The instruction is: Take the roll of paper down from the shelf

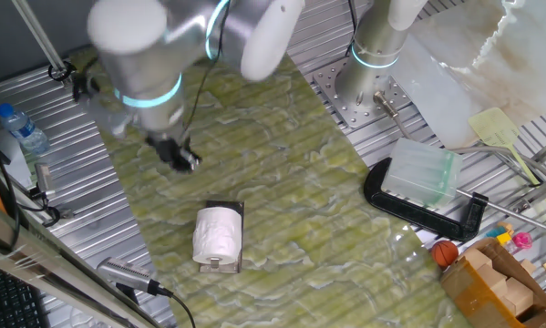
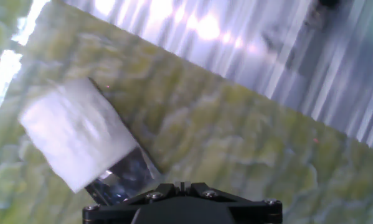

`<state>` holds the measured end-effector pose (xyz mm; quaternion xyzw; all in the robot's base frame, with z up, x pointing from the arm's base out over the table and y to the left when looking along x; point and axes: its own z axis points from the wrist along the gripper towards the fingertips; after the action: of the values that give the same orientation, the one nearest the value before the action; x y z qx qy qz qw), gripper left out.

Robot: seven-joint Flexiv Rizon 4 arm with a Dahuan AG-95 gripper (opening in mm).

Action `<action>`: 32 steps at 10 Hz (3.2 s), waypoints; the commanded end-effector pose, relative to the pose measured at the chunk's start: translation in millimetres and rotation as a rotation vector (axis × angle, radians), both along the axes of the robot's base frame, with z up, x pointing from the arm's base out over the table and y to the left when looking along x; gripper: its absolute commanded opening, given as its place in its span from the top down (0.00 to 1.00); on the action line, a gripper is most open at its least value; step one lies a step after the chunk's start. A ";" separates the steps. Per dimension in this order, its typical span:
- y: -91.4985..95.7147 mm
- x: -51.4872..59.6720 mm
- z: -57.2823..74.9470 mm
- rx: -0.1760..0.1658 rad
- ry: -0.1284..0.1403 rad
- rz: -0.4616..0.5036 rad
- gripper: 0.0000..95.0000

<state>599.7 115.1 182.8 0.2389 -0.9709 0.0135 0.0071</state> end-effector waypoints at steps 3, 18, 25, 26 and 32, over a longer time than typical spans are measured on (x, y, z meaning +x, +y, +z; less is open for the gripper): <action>38.5 11.6 1.2 0.007 -0.005 0.143 1.00; 58.7 27.0 -32.0 0.023 -0.040 0.253 0.60; 76.1 14.8 -34.0 0.083 -0.053 0.440 0.00; 76.0 14.8 -34.1 0.072 -0.050 0.436 0.00; 76.0 14.8 -34.3 0.028 0.012 0.483 0.00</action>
<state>614.1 191.0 148.2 0.4458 -0.8950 -0.0109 -0.0087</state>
